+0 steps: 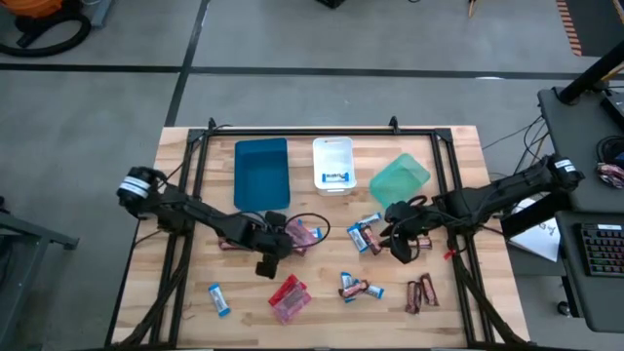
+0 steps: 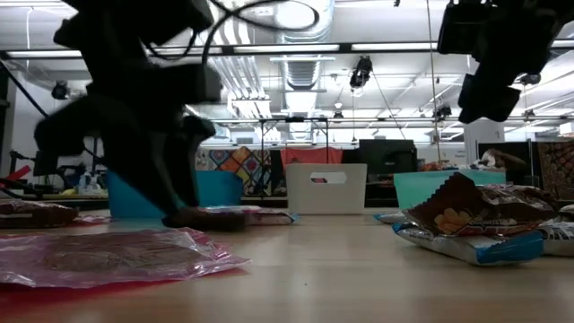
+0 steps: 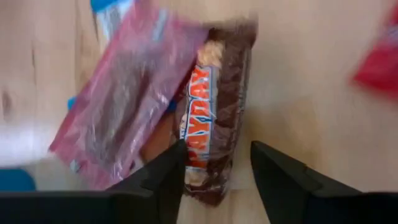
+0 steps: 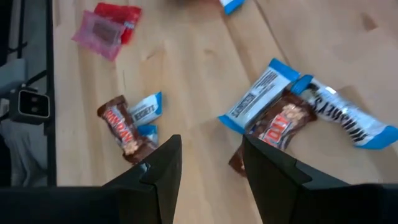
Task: Sort candy
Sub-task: Put the brown chocolate into the blue bin
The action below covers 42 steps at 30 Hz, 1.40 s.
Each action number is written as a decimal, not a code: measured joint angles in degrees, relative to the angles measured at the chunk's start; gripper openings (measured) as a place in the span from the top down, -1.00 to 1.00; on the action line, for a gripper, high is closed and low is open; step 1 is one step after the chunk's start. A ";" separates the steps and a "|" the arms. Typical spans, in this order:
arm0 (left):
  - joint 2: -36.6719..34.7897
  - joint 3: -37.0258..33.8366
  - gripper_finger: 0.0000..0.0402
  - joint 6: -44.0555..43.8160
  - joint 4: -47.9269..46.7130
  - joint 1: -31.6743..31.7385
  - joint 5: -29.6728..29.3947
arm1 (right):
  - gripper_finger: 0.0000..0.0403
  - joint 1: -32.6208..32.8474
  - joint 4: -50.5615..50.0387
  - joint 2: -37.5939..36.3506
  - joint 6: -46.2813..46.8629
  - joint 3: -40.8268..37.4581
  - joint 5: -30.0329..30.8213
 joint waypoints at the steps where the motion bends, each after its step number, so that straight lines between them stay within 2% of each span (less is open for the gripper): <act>1: 0.43 0.00 0.12 -0.02 0.19 -0.02 0.02 | 0.21 0.54 -0.01 0.06 0.70 0.00 0.01; 5: 2.36 0.04 0.09 -0.62 0.56 -0.04 -0.19 | 0.21 2.25 0.16 0.83 1.95 0.00 0.49; 9: 3.14 0.13 0.18 -1.93 0.61 -0.02 -0.21 | 0.21 3.09 0.49 1.38 2.79 0.00 1.90; 13: 2.68 0.13 0.37 -2.19 0.53 -0.17 0.19 | 0.21 3.19 0.53 1.45 3.38 0.00 2.01; 20: -0.56 -0.18 0.83 -1.92 -1.28 -0.20 0.84 | 0.21 3.17 0.49 1.47 3.37 0.00 2.02; 25: -6.86 -0.18 0.90 -1.86 -3.48 -0.17 3.64 | 0.21 3.17 0.51 1.47 3.37 0.00 2.05; 29: -14.40 -0.17 0.82 -0.07 -4.70 0.06 3.67 | 0.21 3.17 0.49 1.47 3.28 0.00 2.33; 32: -20.66 -0.17 0.81 2.08 -5.92 1.75 3.52 | 0.21 3.17 0.50 1.49 3.19 0.00 4.92; 37: -30.05 -0.17 0.81 4.78 -8.83 8.59 3.17 | 0.21 3.15 0.51 1.49 2.29 0.00 8.06; 42: -35.19 -0.15 0.81 8.44 -10.86 18.81 3.06 | 0.21 3.15 0.72 1.49 1.13 0.00 15.99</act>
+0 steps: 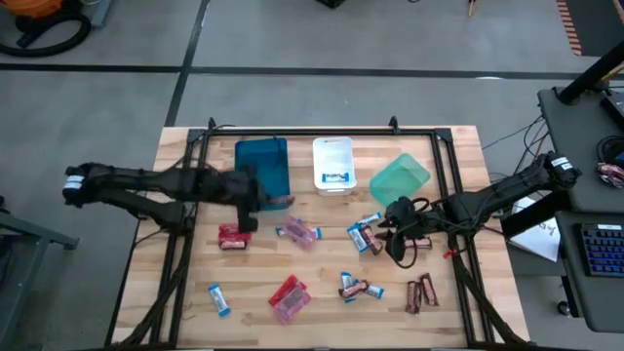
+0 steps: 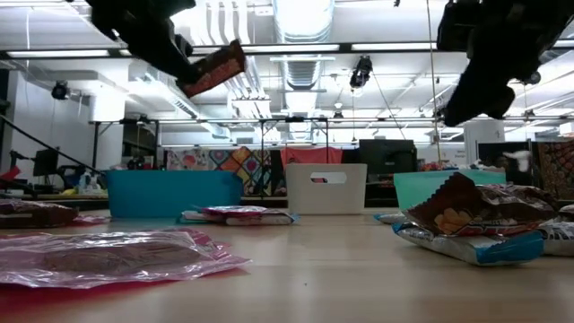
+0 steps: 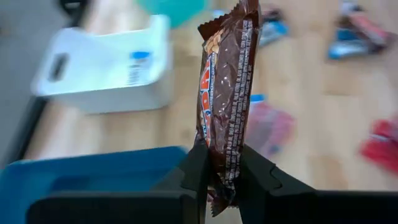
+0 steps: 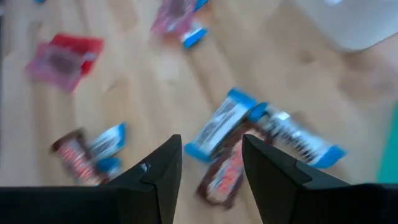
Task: Sort candy
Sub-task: Put the brown chocolate into the blue bin
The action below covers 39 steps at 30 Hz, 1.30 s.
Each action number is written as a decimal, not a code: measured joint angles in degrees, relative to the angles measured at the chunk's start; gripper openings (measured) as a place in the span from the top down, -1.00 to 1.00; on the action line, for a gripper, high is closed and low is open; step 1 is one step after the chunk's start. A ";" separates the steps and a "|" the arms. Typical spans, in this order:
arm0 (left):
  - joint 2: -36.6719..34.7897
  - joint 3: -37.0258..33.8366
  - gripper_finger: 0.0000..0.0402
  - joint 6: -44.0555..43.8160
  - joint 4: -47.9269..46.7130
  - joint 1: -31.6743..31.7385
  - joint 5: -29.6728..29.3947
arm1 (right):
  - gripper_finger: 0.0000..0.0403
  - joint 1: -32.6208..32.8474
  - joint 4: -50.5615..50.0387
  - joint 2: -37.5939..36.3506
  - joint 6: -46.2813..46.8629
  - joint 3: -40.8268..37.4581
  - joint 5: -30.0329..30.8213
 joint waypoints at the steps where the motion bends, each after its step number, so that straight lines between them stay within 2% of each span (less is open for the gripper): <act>1: -0.31 0.00 0.81 0.75 -0.20 2.14 0.02 | 0.21 0.00 0.03 0.00 -0.01 0.00 1.80; 6: 0.03 0.00 0.81 5.22 -0.96 11.75 0.04 | 0.21 0.00 0.34 0.00 1.07 0.00 9.02; 14: 4.82 0.00 0.81 12.30 -0.70 21.44 0.09 | 0.21 0.00 2.62 0.02 3.02 0.00 10.06; 27: 15.24 0.00 0.81 20.72 2.68 27.55 0.28 | 0.21 0.01 2.76 0.02 3.20 -0.02 10.13; 39: 20.54 0.00 0.80 21.43 7.46 32.24 0.26 | 0.21 0.01 2.84 0.02 3.23 -0.02 11.61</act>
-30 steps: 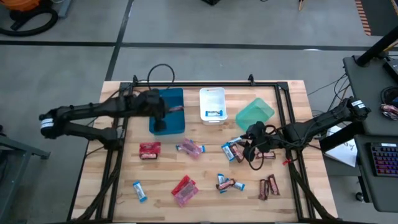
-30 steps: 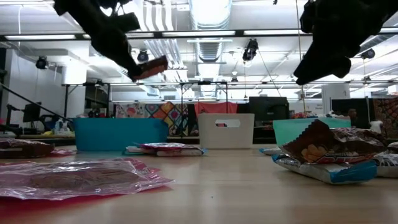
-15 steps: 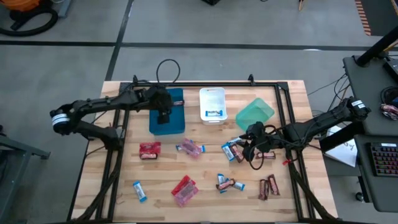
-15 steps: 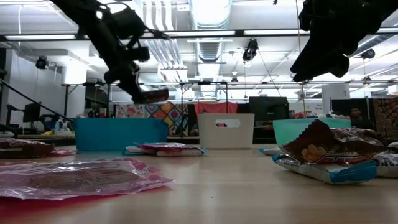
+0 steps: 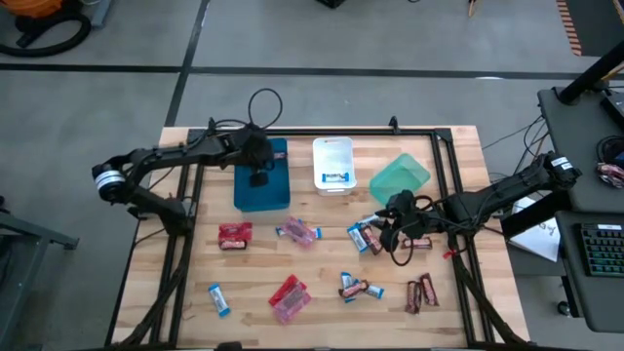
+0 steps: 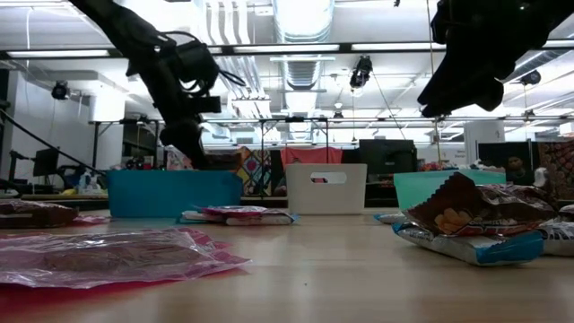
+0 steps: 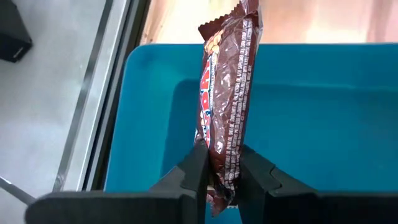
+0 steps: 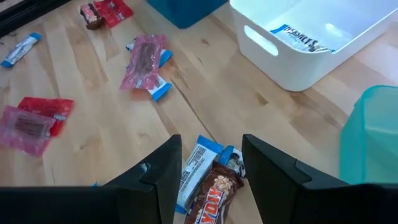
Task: Sort candy
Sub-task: Put the brown chocolate into the blue bin
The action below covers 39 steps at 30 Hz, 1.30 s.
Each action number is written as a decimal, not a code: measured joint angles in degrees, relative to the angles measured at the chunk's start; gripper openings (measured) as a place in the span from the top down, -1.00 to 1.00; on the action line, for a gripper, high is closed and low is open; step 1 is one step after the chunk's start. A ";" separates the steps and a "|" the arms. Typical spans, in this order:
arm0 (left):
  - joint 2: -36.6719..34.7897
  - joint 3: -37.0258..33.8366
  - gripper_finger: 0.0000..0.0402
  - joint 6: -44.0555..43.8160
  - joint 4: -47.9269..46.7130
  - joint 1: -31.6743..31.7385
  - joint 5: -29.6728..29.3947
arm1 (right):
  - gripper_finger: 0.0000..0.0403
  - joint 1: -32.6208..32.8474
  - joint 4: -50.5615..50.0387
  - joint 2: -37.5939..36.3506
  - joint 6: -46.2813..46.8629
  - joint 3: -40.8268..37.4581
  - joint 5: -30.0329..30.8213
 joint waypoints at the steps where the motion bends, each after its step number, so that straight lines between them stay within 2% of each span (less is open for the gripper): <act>1: 0.33 0.00 0.80 -0.05 0.56 0.15 -0.03 | 0.21 -0.01 0.01 0.00 0.02 0.00 0.08; 4: 1.38 0.00 0.80 -0.07 1.46 0.38 -2.41 | 0.21 0.00 0.03 0.08 0.04 0.00 0.08; 9: 3.37 0.00 0.80 0.20 1.02 0.44 -13.87 | 0.21 0.00 0.57 1.22 0.04 0.00 0.06; 11: 4.08 0.00 0.80 0.07 0.96 0.46 -16.23 | 0.21 0.00 1.02 2.15 0.04 0.00 0.06; 16: 5.87 0.00 0.80 -0.99 0.75 0.54 -16.36 | 0.21 0.00 2.41 4.62 0.04 -0.02 -0.06; 19: 6.87 0.00 0.77 -1.32 0.57 0.56 -18.42 | 0.21 -0.01 2.75 5.44 0.05 -0.02 -0.05; 29: 6.58 0.00 0.41 -4.03 -3.04 0.53 -18.53 | 0.13 0.00 3.58 4.91 0.90 0.15 -0.43; 34: 5.84 0.00 0.27 -6.13 -6.01 0.31 -18.53 | 0.05 -0.01 3.45 4.81 0.91 2.30 -6.29; 39: 4.42 0.00 0.25 -11.17 -10.34 -0.05 -18.02 | 0.06 -0.01 2.70 4.84 1.95 5.75 -13.23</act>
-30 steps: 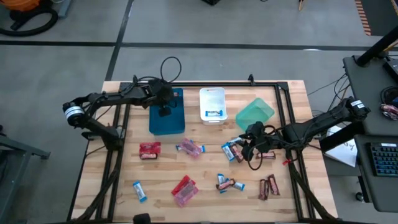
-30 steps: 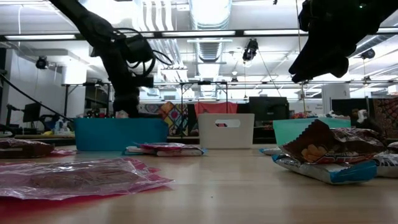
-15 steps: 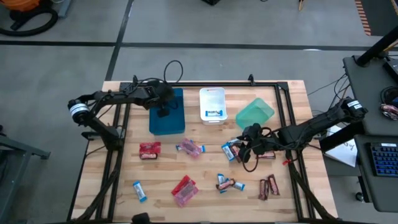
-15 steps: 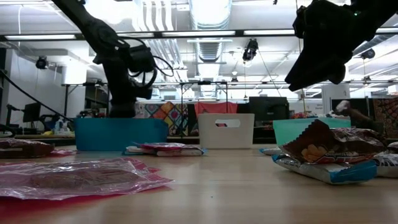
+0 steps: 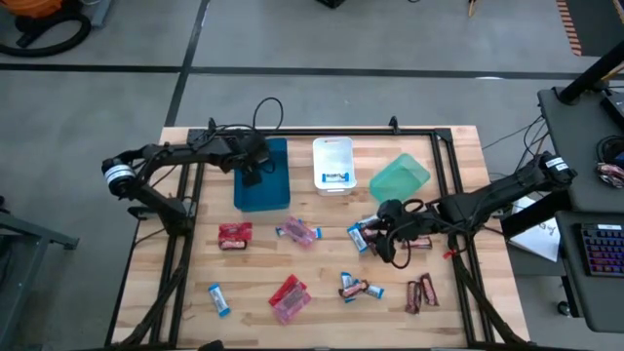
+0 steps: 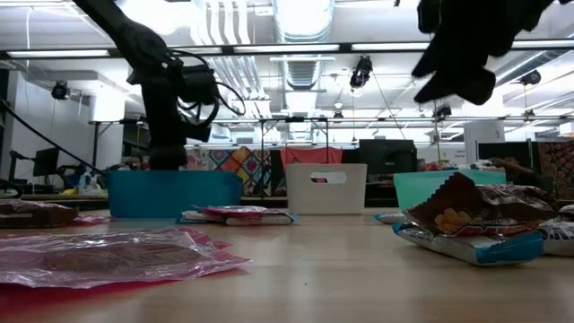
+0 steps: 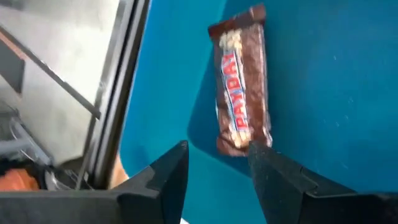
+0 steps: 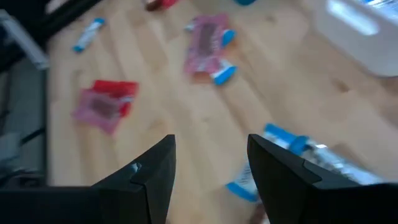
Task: Sort candy
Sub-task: Put the brown chocolate into the blue bin
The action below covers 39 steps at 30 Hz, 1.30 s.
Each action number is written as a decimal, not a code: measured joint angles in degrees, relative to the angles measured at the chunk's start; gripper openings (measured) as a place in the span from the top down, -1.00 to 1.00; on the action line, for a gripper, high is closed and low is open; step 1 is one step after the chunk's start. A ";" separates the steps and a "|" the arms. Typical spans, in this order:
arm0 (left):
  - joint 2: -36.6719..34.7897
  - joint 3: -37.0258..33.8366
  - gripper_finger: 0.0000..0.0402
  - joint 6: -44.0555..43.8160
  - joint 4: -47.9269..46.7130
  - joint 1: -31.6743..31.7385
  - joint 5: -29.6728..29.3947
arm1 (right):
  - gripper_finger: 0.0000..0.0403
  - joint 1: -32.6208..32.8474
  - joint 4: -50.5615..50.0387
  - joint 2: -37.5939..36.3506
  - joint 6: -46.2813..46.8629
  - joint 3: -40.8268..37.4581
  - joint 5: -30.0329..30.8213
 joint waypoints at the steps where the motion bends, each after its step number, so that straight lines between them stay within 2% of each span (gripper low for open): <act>1: -0.49 0.00 0.26 -0.83 -0.75 -0.22 0.80 | 0.07 0.01 -0.57 0.01 0.22 0.67 -1.06; 4: -2.78 0.00 0.27 -2.99 -1.64 -0.81 5.27 | 0.09 0.02 -4.05 0.01 1.74 2.64 -3.68; 12: -12.58 0.00 0.33 -10.61 0.80 -4.32 19.84 | 0.12 0.02 -19.65 0.03 13.41 5.34 -4.11; 15: -16.32 0.00 0.33 -13.73 3.52 -7.04 23.14 | 0.12 0.02 -21.29 0.06 16.94 5.33 -5.15; 23: -22.83 -0.61 0.33 -16.96 13.93 -18.32 23.51 | 0.12 0.02 -22.11 5.71 19.70 6.84 -9.74; 28: -23.72 -0.61 0.33 -17.47 17.25 -25.01 23.48 | 0.12 0.02 -29.05 12.59 20.20 11.70 -10.93; 32: -23.59 -0.61 0.33 -18.10 17.45 -28.58 23.48 | 0.12 0.02 -33.45 18.01 18.88 16.16 -9.87; 39: -23.54 -0.63 0.33 -20.45 18.61 -32.61 23.46 | 0.07 -0.04 -34.32 25.32 14.90 21.17 -9.31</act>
